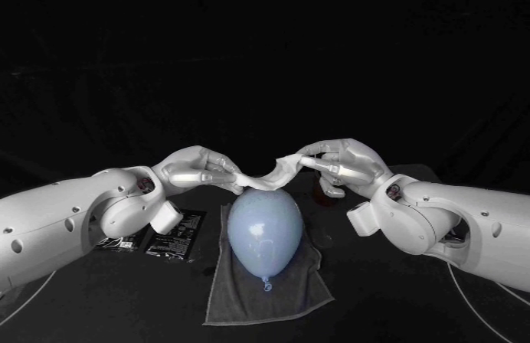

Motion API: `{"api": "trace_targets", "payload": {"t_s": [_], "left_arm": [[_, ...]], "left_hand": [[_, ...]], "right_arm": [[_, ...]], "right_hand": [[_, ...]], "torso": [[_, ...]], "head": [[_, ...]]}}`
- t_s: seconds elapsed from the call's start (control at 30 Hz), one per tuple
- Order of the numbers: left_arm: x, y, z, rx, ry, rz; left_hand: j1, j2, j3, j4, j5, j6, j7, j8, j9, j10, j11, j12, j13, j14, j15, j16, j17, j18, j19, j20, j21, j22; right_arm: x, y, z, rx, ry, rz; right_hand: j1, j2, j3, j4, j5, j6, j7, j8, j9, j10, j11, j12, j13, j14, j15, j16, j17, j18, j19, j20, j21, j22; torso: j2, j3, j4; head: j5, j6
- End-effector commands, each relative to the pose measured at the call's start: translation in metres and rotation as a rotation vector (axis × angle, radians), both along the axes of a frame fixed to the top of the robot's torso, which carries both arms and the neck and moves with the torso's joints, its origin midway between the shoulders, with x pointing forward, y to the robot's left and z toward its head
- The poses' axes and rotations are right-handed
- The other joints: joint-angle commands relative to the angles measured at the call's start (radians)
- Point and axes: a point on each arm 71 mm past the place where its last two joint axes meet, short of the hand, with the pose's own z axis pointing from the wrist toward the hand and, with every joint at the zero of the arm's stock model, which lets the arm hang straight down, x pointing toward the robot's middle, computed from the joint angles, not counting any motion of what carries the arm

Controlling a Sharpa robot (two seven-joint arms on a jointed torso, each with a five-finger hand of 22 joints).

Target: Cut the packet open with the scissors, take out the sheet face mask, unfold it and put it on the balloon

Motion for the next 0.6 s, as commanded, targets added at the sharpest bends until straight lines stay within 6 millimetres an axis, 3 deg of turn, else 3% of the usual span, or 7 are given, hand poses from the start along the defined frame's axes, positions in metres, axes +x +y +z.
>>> {"api": "trace_targets", "payload": {"t_s": [0.03,0.23,0.47,0.53,0.6], "left_arm": [[-0.013,-0.003,-0.008,0.166,0.106,-0.151],[-0.027,-0.002,-0.016,0.310,0.199,-0.210],[-0.036,-0.001,-0.030,0.432,0.274,-0.160],[-0.037,0.000,-0.034,0.451,0.289,-0.130],[-0.038,0.002,-0.036,0.463,0.305,-0.099]], "left_hand": [[-0.014,0.002,-0.006,-0.010,0.004,0.003,-0.005,-0.006,0.169,0.010,-0.003,0.007,0.005,0.010,-0.002,0.007,0.003,0.020,0.017,-0.002,0.020,0.011],[-0.021,0.025,-0.047,-0.038,-0.002,0.016,-0.007,-0.037,0.195,0.015,-0.006,0.010,0.021,0.017,-0.006,0.019,0.008,0.033,0.050,-0.026,0.126,0.076],[-0.040,0.033,-0.051,-0.054,-0.004,0.038,-0.012,-0.073,0.231,0.025,-0.010,0.011,0.036,0.035,-0.013,0.033,0.003,0.020,-0.008,-0.051,0.288,0.194],[-0.045,0.033,-0.052,-0.056,-0.006,0.041,-0.011,-0.078,0.242,0.027,-0.016,0.011,0.040,0.052,-0.018,0.051,0.007,0.021,-0.021,-0.059,0.344,0.233],[-0.047,0.032,-0.050,-0.058,-0.006,0.043,-0.015,-0.081,0.249,0.029,-0.014,0.012,0.044,0.061,-0.023,0.064,0.010,0.022,-0.030,-0.063,0.380,0.259]], "right_arm": [[-0.002,-0.004,-0.015,-0.011,0.063,0.009],[-0.007,-0.017,-0.046,-0.040,0.144,-0.059],[-0.019,-0.040,-0.083,-0.105,0.240,-0.155],[-0.023,-0.048,-0.092,-0.133,0.259,-0.184],[-0.027,-0.056,-0.098,-0.161,0.271,-0.204]], "right_hand": [[-0.003,0.004,0.001,-0.009,0.006,-0.006,0.004,0.004,0.000,0.021,0.006,-0.008,0.160,0.106,0.000,0.006,0.263,0.020,-0.007,0.002,-0.009,0.166],[-0.006,-0.004,-0.002,-0.022,0.007,-0.021,0.010,0.004,0.000,0.008,0.011,-0.025,0.146,0.106,0.004,0.006,0.263,0.025,-0.019,0.005,-0.037,0.158],[-0.043,-0.032,-0.039,-0.029,0.008,-0.070,0.030,-0.008,-0.006,-0.040,0.028,-0.081,0.102,0.106,0.019,0.006,0.263,0.037,-0.051,0.017,-0.109,0.139],[-0.086,-0.073,-0.081,-0.016,0.009,-0.116,0.050,-0.033,-0.021,-0.069,0.045,-0.109,0.078,0.104,0.033,0.004,0.258,0.043,-0.070,0.027,-0.151,0.128],[-0.102,-0.095,-0.106,-0.011,0.011,-0.151,0.063,-0.052,-0.032,-0.087,0.058,-0.125,0.064,0.100,0.044,0.000,0.247,0.046,-0.082,0.037,-0.175,0.121]], "torso": [[0.000,0.0004,0.0014],[0.000,-0.0002,0.0011],[0.001,-0.0014,0.0002],[0.001,-0.0010,0.0002],[0.002,-0.0008,0.0001]], "head": [[0.001,-0.020],[0.002,-0.046],[0.011,-0.073],[0.013,-0.082],[0.017,-0.087]]}}
